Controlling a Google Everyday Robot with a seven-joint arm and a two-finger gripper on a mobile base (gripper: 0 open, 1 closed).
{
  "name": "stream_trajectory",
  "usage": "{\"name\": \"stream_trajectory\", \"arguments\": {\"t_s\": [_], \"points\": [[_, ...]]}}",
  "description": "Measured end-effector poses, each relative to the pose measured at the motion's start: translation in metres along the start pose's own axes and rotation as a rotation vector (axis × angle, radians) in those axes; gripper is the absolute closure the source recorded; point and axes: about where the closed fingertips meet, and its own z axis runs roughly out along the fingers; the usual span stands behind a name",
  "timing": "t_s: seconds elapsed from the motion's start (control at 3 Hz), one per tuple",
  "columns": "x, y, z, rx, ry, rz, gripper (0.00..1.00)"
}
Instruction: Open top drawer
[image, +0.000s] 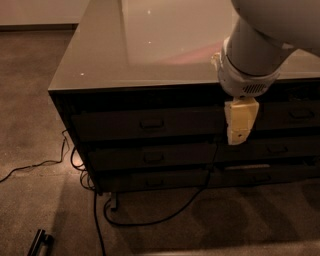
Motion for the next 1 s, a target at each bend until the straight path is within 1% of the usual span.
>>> {"name": "stream_trajectory", "arguments": {"t_s": [0.33,0.67,1.0], "points": [[0.002,0.008,0.011,-0.015,-0.038,0.018,0.00],[-0.004,0.004,0.031,-0.014,-0.131,0.045,0.00],[-0.033,-0.022,0.081,-0.004,-0.250,0.044,0.00]]}}
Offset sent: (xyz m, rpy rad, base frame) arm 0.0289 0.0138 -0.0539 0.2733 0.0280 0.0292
